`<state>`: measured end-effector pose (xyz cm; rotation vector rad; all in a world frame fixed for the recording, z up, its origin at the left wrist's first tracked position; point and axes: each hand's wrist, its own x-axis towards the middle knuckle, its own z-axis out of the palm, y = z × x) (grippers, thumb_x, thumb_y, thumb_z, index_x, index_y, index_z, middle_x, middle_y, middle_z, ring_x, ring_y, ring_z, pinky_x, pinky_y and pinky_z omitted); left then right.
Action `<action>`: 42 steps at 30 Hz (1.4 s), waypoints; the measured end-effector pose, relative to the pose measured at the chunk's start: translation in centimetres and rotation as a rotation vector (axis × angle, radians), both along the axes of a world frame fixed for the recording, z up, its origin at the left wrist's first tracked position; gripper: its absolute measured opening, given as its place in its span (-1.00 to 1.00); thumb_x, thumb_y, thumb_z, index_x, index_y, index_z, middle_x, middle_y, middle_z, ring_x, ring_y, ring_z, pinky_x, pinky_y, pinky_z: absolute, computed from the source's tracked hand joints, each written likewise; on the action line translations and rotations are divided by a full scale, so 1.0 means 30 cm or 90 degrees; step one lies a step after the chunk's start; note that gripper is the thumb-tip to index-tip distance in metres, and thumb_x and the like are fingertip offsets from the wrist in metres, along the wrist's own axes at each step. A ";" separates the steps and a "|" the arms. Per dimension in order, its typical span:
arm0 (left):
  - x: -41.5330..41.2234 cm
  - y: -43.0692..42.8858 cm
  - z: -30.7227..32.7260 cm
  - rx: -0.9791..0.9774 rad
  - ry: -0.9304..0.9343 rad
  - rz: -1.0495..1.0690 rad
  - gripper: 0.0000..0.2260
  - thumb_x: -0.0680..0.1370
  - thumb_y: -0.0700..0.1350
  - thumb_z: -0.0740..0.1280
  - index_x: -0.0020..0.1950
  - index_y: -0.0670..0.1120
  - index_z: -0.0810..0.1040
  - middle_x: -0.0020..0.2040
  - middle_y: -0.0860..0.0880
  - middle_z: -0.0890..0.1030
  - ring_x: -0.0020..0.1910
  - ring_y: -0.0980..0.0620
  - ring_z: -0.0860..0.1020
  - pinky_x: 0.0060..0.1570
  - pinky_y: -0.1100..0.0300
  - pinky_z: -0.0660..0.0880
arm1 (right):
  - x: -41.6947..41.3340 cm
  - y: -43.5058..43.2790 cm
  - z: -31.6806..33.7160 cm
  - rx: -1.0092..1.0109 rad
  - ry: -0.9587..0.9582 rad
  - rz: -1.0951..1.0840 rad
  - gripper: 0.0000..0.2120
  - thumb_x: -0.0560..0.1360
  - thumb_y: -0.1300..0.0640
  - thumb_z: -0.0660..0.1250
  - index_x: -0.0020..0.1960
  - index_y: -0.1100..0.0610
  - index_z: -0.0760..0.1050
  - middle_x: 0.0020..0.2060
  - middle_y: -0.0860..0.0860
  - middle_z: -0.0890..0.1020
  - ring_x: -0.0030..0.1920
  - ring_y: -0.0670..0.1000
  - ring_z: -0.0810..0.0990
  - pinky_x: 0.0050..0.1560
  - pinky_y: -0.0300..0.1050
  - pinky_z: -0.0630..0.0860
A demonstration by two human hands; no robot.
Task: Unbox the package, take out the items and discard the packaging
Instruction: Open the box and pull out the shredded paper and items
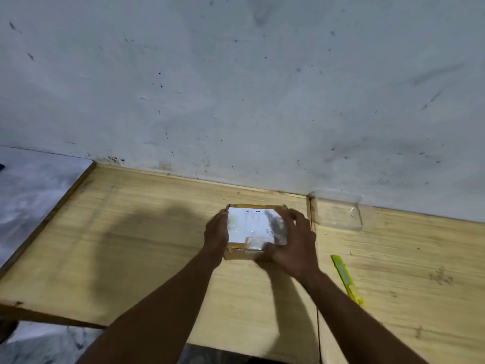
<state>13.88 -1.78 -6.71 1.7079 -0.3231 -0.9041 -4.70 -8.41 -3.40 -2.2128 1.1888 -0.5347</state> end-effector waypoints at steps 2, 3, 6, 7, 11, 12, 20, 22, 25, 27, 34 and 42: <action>0.006 -0.033 -0.010 0.005 0.040 -0.041 -0.66 0.54 0.19 0.23 0.12 0.06 0.66 0.10 0.01 0.69 0.13 -0.08 0.63 0.23 -0.10 0.52 | -0.019 -0.070 -0.028 0.095 0.121 0.068 0.10 0.08 -0.26 0.49 0.54 -0.18 0.09 0.56 -0.07 0.03 0.51 0.01 0.15 0.35 0.12 0.36; 0.008 -0.047 -0.023 0.002 0.061 -0.052 -0.57 0.49 0.30 0.23 0.16 0.08 0.64 0.13 0.02 0.68 0.15 -0.07 0.62 0.27 -0.13 0.49 | -0.027 -0.096 -0.045 0.113 0.123 0.101 0.14 0.05 -0.30 0.47 0.55 -0.14 0.09 0.58 -0.07 -0.06 0.53 0.04 0.17 0.32 0.10 0.41; -0.001 -0.051 -0.006 -0.034 0.129 -0.059 -0.40 0.48 0.43 0.11 0.24 0.06 0.60 0.18 -0.01 0.67 0.18 -0.08 0.61 0.31 -0.14 0.45 | -0.046 -0.141 -0.067 0.129 0.053 0.121 -0.02 0.12 -0.13 0.57 0.48 0.02 0.31 0.57 -0.01 0.04 0.46 0.04 0.35 0.29 -0.08 0.44; -0.012 -0.047 0.022 -0.059 0.139 -0.067 -0.42 0.55 0.38 0.04 0.22 0.03 0.60 0.15 -0.03 0.68 0.16 -0.07 0.62 0.30 -0.11 0.46 | -0.049 -0.150 -0.063 0.131 0.041 0.117 -0.08 0.16 -0.07 0.62 0.46 0.04 0.36 0.56 0.01 0.09 0.46 0.01 0.34 0.31 -0.14 0.40; -0.053 -0.045 0.065 -0.140 0.171 -0.089 -0.38 0.63 0.30 -0.13 0.08 -0.02 0.63 0.06 -0.10 0.71 0.09 -0.10 0.65 0.17 -0.05 0.50 | -0.067 -0.175 -0.036 0.145 0.032 0.127 -0.22 0.29 -0.13 0.59 0.43 -0.02 0.39 0.53 0.02 0.20 0.49 -0.09 0.23 0.33 -0.24 0.27; -0.064 -0.043 0.070 -0.152 0.164 -0.081 -0.36 0.61 0.31 -0.14 0.07 -0.02 0.63 0.06 -0.13 0.70 0.09 -0.13 0.65 0.16 -0.06 0.51 | -0.071 -0.178 -0.032 0.147 0.040 0.133 -0.24 0.31 -0.15 0.57 0.44 -0.03 0.39 0.53 0.01 0.21 0.50 -0.11 0.20 0.32 -0.25 0.24; -0.064 -0.058 0.029 -0.173 0.150 -0.041 -0.43 0.57 0.38 -0.13 0.01 0.17 0.62 -0.05 0.09 0.72 0.00 0.15 0.65 0.11 0.09 0.47 | -0.041 -0.211 0.012 0.119 -0.042 0.070 -0.61 0.46 -0.25 0.37 0.19 -0.07 0.52 0.13 0.01 0.59 0.13 0.04 0.58 0.16 -0.03 0.51; -0.059 -0.059 0.024 -0.171 0.115 -0.059 -0.49 0.60 0.34 -0.13 0.12 0.19 0.56 -0.01 0.23 0.70 0.06 0.28 0.60 0.17 0.13 0.41 | -0.027 -0.241 0.030 0.098 -0.041 0.012 -0.61 0.48 -0.29 0.30 0.17 -0.07 0.43 0.07 0.02 0.65 -0.02 0.08 0.63 0.00 0.00 0.55; -0.053 -0.056 0.020 -0.159 0.046 -0.118 -0.30 0.50 0.48 -0.04 0.43 0.10 0.42 0.39 0.10 0.51 0.41 0.12 0.41 0.48 -0.10 0.22 | -0.011 -0.276 0.034 0.035 -0.009 -0.073 -0.66 0.54 -0.28 0.22 0.12 -0.06 0.27 -0.04 -0.03 0.68 -0.15 0.13 0.64 -0.16 -0.03 0.49; -0.049 -0.058 0.008 -0.128 -0.033 -0.133 -0.27 0.49 0.48 -0.02 0.53 0.09 0.26 0.47 0.16 0.40 0.44 0.22 0.33 0.50 -0.01 0.19 | 0.007 -0.284 0.027 -0.010 -0.002 -0.114 -0.71 0.57 -0.23 0.19 0.05 -0.05 0.22 -0.15 -0.08 0.65 -0.21 0.11 0.61 -0.24 -0.06 0.41; -0.040 -0.090 0.005 -0.100 -0.233 -0.194 -0.25 0.49 0.41 -0.08 0.60 0.07 0.02 0.57 0.09 0.16 0.44 0.27 0.18 0.33 0.35 0.19 | 0.027 -0.227 -0.060 0.088 -0.112 -0.053 -0.59 0.61 -0.01 0.26 0.41 -0.18 0.24 0.10 -0.34 0.51 0.05 -0.23 0.55 -0.01 -0.18 0.53; -0.020 -0.192 -0.031 -0.127 -0.243 -0.186 -0.21 0.49 0.47 -0.06 0.59 0.02 0.12 0.57 -0.02 0.23 0.54 0.07 0.18 0.52 -0.07 0.17 | 0.044 -0.294 -0.109 0.112 -0.145 -0.029 -0.36 0.57 -0.05 0.31 0.56 -0.17 0.09 0.47 -0.04 0.38 0.35 -0.13 0.36 0.25 -0.20 0.34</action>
